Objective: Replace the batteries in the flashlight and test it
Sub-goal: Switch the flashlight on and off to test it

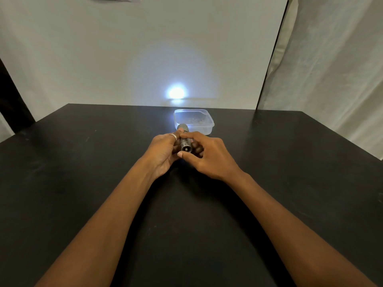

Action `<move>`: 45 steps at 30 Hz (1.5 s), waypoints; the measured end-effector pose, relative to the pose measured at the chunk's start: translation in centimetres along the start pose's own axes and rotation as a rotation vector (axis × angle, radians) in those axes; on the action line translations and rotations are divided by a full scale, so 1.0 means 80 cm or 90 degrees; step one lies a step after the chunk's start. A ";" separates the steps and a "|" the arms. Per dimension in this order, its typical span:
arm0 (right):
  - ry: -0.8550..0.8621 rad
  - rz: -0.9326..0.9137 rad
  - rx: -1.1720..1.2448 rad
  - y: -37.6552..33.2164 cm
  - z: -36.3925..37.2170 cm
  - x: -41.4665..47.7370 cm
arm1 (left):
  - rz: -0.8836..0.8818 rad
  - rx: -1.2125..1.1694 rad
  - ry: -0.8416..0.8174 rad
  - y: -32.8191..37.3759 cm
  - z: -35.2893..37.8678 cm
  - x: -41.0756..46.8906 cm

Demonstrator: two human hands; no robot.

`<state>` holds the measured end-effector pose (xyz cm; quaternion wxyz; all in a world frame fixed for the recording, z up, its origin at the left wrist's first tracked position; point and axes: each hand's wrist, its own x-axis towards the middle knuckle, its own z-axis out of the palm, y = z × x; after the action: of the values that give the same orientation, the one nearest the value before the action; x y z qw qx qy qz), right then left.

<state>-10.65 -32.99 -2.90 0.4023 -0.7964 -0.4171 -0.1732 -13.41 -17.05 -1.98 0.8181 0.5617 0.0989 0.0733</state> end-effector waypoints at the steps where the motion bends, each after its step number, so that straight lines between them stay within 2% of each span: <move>1: 0.011 0.000 0.003 -0.001 0.001 0.001 | 0.000 0.006 0.010 0.000 0.000 0.000; 5: 0.035 -0.020 -0.014 -0.008 -0.001 0.000 | -0.001 0.018 0.003 -0.002 0.000 0.002; 10: 0.035 -0.076 -0.151 -0.017 -0.003 -0.002 | -0.014 0.022 -0.042 -0.002 -0.004 0.004; 14: 0.014 -0.122 -0.195 -0.020 -0.007 -0.004 | -0.006 0.007 -0.070 -0.001 -0.007 0.004; 17: 0.002 -0.138 -0.190 -0.020 -0.010 -0.004 | 0.004 -0.001 -0.083 0.000 -0.006 0.001; 21: -0.009 -0.126 -0.176 -0.016 -0.008 -0.004 | 0.009 -0.003 -0.048 0.000 -0.003 -0.001; 26: 0.005 -0.052 -0.077 -0.009 -0.004 -0.003 | 0.022 0.006 -0.019 -0.001 -0.003 0.001; 34: -0.006 -0.031 -0.003 -0.002 -0.002 -0.001 | 0.013 0.011 -0.050 0.002 -0.005 -0.001; 45: -0.013 -0.070 -0.044 -0.008 -0.004 0.000 | -0.007 -0.032 -0.053 0.005 -0.003 -0.005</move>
<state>-11.16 -33.05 -2.40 0.3605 -0.7872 -0.4580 -0.2014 -13.88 -16.77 -1.66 0.8356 0.5433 0.0658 0.0478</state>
